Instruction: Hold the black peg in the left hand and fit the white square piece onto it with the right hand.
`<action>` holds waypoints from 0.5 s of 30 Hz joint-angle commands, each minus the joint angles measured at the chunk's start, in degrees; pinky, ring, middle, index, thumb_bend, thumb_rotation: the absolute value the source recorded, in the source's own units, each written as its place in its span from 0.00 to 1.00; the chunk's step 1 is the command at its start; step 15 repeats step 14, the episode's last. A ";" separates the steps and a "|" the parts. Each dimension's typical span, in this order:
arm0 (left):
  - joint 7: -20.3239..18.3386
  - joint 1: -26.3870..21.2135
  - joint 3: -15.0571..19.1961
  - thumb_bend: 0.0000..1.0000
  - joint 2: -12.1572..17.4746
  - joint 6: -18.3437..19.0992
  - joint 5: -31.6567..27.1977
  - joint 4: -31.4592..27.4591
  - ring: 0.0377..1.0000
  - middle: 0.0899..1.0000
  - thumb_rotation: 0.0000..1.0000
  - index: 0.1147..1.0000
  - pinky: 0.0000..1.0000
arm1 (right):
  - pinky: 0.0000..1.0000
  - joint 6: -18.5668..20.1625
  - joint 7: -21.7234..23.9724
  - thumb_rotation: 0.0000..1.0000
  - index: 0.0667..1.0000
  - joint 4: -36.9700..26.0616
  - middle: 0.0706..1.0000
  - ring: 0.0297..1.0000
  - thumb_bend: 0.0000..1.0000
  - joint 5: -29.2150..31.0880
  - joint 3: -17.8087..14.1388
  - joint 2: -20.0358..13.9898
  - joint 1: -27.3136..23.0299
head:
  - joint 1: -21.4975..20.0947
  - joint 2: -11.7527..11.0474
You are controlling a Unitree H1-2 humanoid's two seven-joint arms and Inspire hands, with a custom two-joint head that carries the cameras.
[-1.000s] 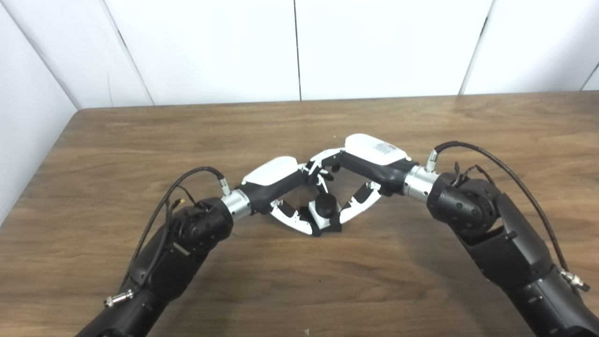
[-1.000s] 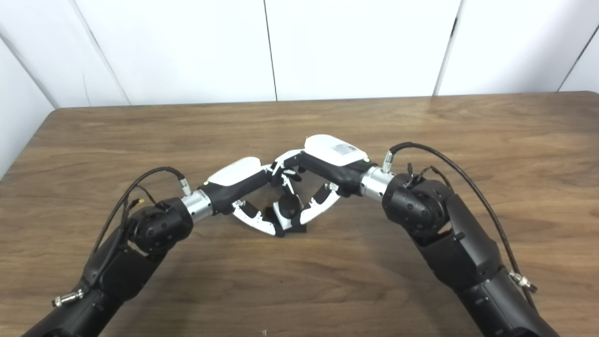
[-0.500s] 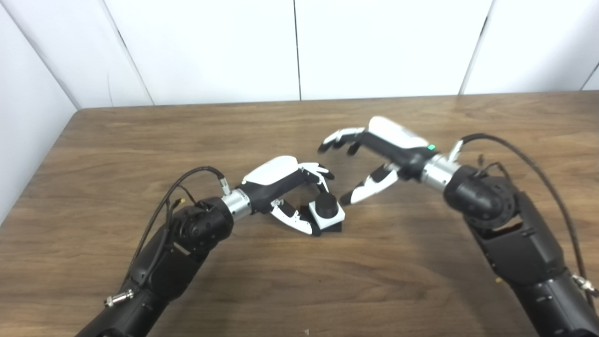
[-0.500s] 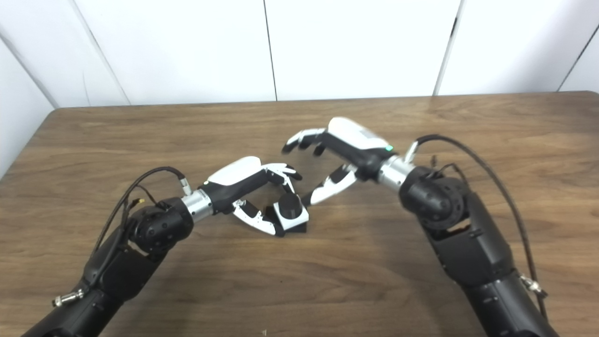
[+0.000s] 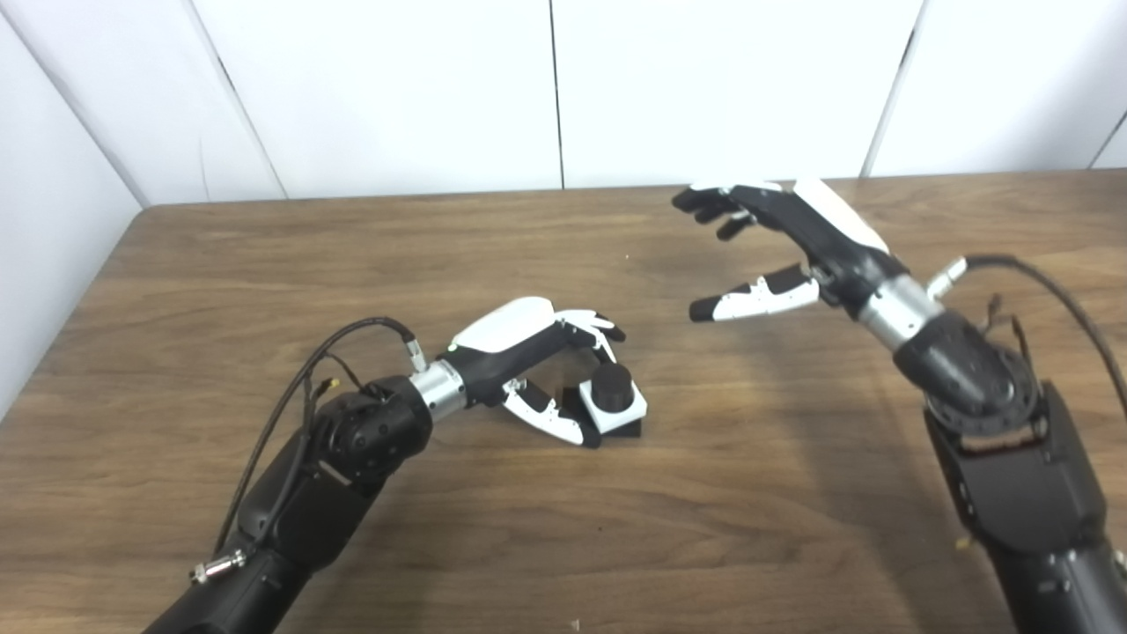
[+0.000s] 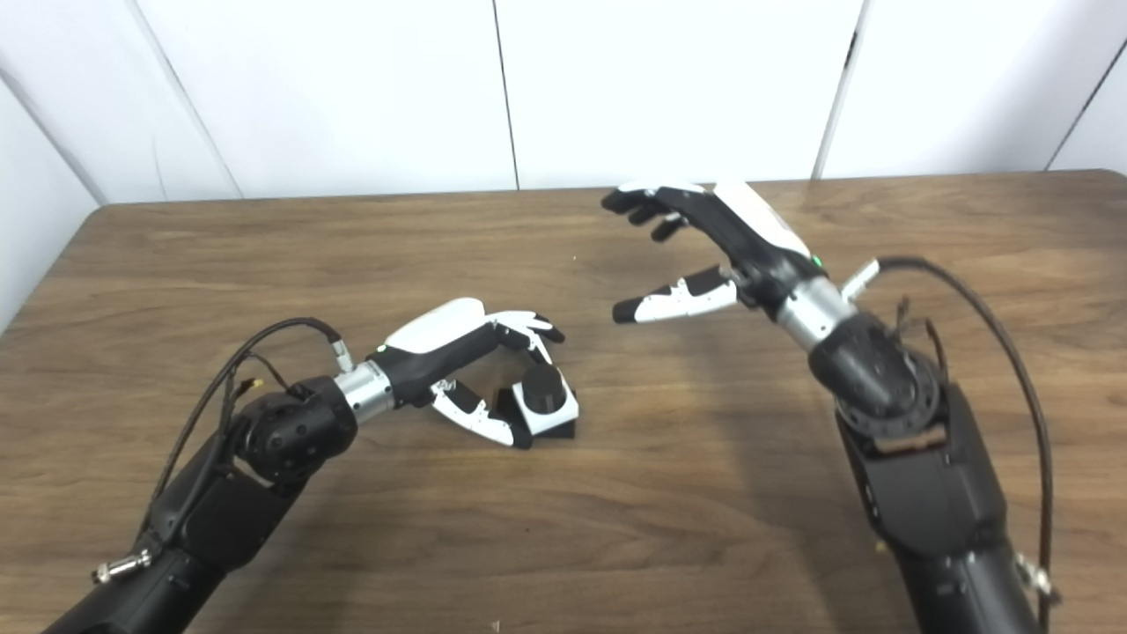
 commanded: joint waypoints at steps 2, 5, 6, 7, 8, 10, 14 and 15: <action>-1.44 2.27 -0.62 0.81 1.59 0.89 0.75 1.90 0.91 0.86 0.29 0.60 0.79 | 0.65 0.09 -4.41 0.18 0.72 -3.35 0.76 0.74 0.65 1.61 -1.73 2.34 1.04 | -0.31 -0.01; 0.04 3.63 0.28 0.82 0.97 2.68 0.87 1.09 0.91 0.87 0.32 0.72 0.77 | 0.63 -0.11 -6.43 0.18 0.73 -4.13 0.78 0.76 0.60 1.61 -2.28 3.79 3.97 | -0.96 -0.02; 0.33 3.95 0.51 0.82 0.81 3.12 0.91 0.85 0.90 0.87 0.33 0.75 0.77 | 0.63 -0.20 -6.90 0.18 0.73 -4.19 0.78 0.76 0.60 1.60 -2.34 4.03 4.44 | -0.96 -0.02; 0.96 4.85 1.20 0.82 0.34 3.98 0.49 0.32 0.90 0.87 0.33 0.77 0.77 | 0.63 -0.30 -7.59 0.18 0.73 -4.21 0.78 0.76 0.59 1.88 -2.54 4.52 5.27 | -1.37 0.01; 1.54 5.73 1.89 0.80 -0.11 4.67 0.06 -0.18 0.90 0.87 0.32 0.83 0.78 | 0.64 -0.34 -8.23 0.17 0.73 -4.22 0.78 0.76 0.58 1.95 -2.67 4.96 5.97 | -1.63 -0.08; 3.11 7.45 3.27 0.79 -1.17 5.68 -0.76 -0.92 0.89 0.87 0.32 0.88 0.77 | 0.64 -0.78 -9.43 0.14 0.72 -4.09 0.78 0.76 0.58 2.15 -2.88 5.70 7.24 | -1.97 -0.12; 6.20 10.21 5.70 0.74 -3.14 6.19 -1.79 -1.93 0.84 0.87 0.30 0.88 0.71 | 0.61 -1.36 -11.08 0.11 0.71 -3.80 0.77 0.74 0.57 3.18 -3.09 6.46 8.75 | -2.74 -0.54; 6.20 10.21 5.70 0.74 -3.14 6.19 -1.79 -1.93 0.84 0.87 0.30 0.88 0.71 | 0.61 -1.36 -11.08 0.11 0.71 -3.80 0.77 0.74 0.57 3.18 -3.09 6.46 8.75 | -2.74 -0.54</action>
